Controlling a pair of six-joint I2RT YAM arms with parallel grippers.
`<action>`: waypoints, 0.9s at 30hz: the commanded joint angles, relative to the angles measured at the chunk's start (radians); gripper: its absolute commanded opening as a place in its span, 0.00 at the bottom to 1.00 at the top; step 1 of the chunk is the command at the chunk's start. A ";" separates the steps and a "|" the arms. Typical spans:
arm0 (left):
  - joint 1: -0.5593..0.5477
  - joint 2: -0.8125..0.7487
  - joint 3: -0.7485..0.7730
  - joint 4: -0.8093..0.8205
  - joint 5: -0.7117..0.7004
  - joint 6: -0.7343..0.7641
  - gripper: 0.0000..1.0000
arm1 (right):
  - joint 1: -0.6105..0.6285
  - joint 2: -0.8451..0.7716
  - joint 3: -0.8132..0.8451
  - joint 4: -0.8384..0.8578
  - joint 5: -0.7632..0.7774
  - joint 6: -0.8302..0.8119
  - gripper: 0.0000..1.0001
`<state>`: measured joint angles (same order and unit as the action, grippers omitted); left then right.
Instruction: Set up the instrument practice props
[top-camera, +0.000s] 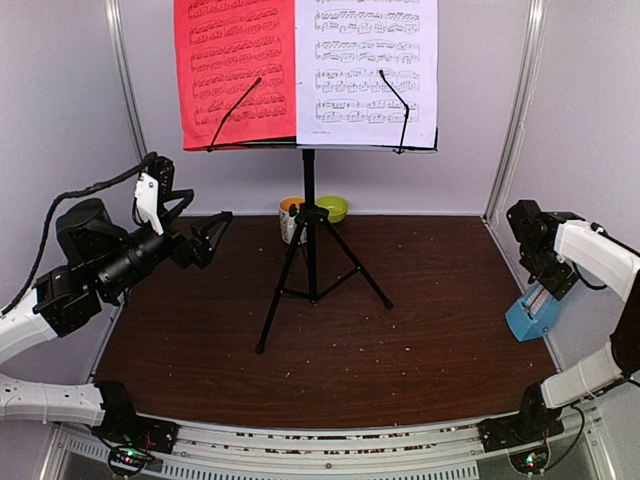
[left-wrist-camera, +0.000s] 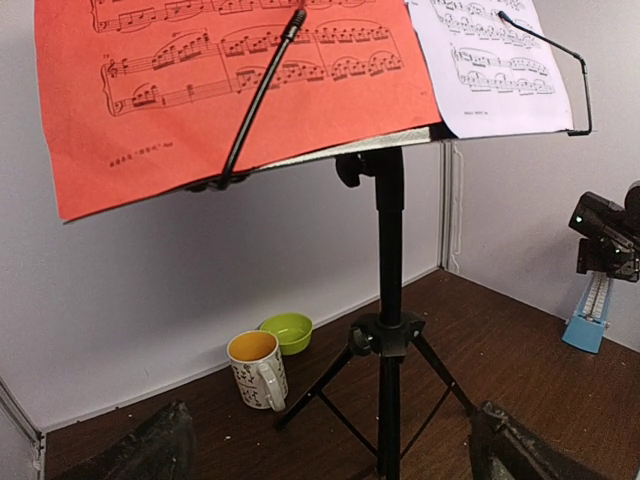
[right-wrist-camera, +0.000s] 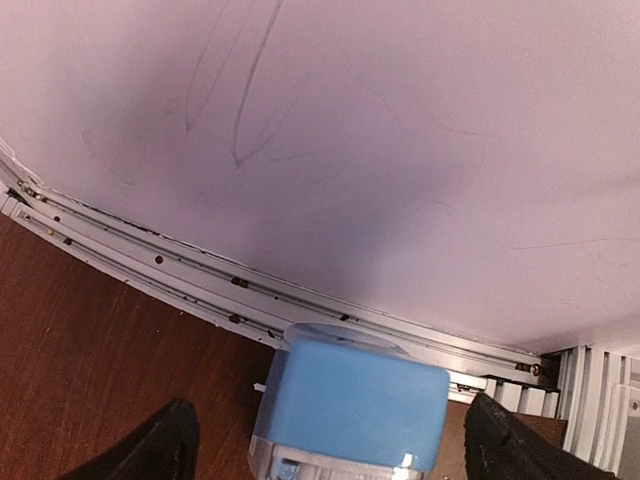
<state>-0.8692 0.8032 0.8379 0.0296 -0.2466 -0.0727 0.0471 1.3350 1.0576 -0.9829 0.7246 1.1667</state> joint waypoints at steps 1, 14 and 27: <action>0.008 -0.009 -0.004 0.039 -0.003 0.005 0.98 | -0.009 0.027 0.003 0.018 0.047 0.042 0.89; 0.013 -0.019 0.001 0.022 -0.006 0.010 0.98 | -0.009 0.017 -0.049 0.069 0.019 0.011 0.65; 0.013 0.000 0.008 0.032 0.084 0.025 0.98 | 0.081 -0.122 -0.097 0.146 -0.054 -0.197 0.46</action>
<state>-0.8627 0.7944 0.8379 0.0277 -0.2153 -0.0658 0.0616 1.2636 0.9565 -0.8780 0.6804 1.0657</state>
